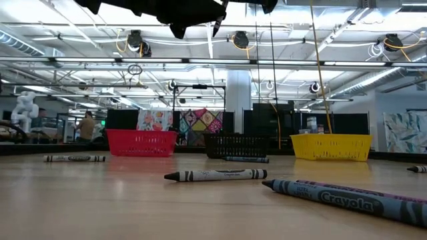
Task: Sort crayons
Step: Put the black crayon into the yellow bin
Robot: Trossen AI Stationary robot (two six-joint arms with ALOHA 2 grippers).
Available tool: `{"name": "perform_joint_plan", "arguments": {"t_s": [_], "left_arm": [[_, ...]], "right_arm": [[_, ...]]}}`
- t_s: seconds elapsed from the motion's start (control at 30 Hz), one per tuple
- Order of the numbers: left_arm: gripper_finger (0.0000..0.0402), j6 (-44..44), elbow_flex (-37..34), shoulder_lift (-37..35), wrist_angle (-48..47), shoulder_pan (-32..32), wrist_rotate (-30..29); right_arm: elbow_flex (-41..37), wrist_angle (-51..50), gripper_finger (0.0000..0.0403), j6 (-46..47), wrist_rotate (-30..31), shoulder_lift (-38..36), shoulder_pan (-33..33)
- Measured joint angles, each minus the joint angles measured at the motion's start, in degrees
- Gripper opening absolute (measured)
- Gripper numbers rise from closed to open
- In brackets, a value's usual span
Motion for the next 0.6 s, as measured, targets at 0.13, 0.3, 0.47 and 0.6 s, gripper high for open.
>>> {"name": "perform_joint_plan", "arguments": {"t_s": [0.13,0.3,0.47,0.6], "left_arm": [[0.0057,4.21,0.02,0.0,0.32,0.06,-0.4],[0.009,6.06,0.02,0.0,0.09,0.16,-1.37],[0.0095,5.97,0.02,0.0,-2.93,0.17,-7.48],[0.0096,5.8,0.02,0.0,-6.87,0.17,-9.28]], "right_arm": [[0.0,-1.76,0.0005,0.39,1.71,0.0,-0.08],[0.02,-8.25,0.0004,2.16,8.8,0.0,-0.43],[0.02,-18.55,0.0004,7.49,14.57,-0.09,-2.8],[0.0,-29.03,0.0004,14.28,16.63,-0.62,-6.35]]}}
